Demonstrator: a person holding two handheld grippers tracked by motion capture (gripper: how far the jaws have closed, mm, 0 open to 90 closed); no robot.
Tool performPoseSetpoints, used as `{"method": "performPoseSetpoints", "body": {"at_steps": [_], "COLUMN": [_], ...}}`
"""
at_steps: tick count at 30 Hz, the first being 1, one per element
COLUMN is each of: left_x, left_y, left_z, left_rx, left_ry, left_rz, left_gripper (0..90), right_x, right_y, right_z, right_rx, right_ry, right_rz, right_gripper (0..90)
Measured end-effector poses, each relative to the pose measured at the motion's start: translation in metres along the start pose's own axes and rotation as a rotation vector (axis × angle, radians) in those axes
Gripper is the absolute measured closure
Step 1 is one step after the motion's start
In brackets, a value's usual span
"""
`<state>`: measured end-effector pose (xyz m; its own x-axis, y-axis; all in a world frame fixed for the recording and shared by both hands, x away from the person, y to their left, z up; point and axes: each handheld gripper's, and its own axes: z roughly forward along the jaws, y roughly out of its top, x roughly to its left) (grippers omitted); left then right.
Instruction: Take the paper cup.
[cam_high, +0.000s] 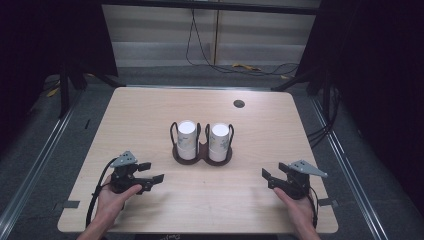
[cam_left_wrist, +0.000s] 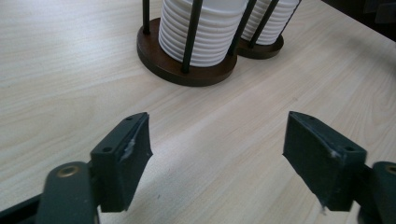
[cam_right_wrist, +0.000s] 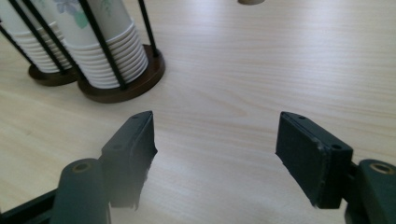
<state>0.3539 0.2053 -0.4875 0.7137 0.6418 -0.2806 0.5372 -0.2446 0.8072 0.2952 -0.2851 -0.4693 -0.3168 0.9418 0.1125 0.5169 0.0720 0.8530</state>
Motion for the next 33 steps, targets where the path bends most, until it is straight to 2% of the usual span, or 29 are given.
{"method": "performPoseSetpoints", "body": {"at_steps": [4,6,11,17,21,22,24,28,33], "left_x": [0.000,0.000,0.000,-0.006,-0.009,-0.011,-0.015,-0.019,-0.019], "left_y": [0.002,0.003,0.006,0.014,0.021,0.024,0.025,0.028,0.040], "left_z": [0.000,0.001,0.003,0.002,0.000,-0.001,0.000,0.000,-0.002], "left_rx": [-0.005,0.007,0.019,0.005,-0.021,-0.038,-0.036,-0.035,-0.042], "left_ry": [-0.003,-0.005,-0.030,-0.030,-0.031,-0.044,-0.052,-0.063,-0.066], "left_rz": [-0.005,-0.005,-0.015,0.012,0.036,0.041,0.057,0.080,0.078], "left_gripper": [22.3,22.3,22.3,22.3,22.0,21.9,20.3,18.3,17.9], "right_x": [0.002,0.003,0.005,0.007,0.011,0.012,0.014,0.019,0.022], "right_y": [0.000,0.001,0.001,0.000,0.000,0.000,0.001,0.002,0.002], "right_z": [0.000,0.000,0.002,0.003,0.001,0.001,-0.001,-0.003,-0.002], "right_rx": [0.007,0.005,0.023,0.020,0.022,0.022,0.016,0.008,0.011], "right_ry": [0.015,0.019,0.036,0.054,0.068,0.073,0.077,0.081,0.089], "right_rz": [-0.005,-0.008,-0.011,-0.017,-0.021,-0.019,-0.016,-0.040,-0.047], "right_gripper": [29.0,29.0,29.8,29.6,30.7,30.7,30.6,30.6,30.6]}}
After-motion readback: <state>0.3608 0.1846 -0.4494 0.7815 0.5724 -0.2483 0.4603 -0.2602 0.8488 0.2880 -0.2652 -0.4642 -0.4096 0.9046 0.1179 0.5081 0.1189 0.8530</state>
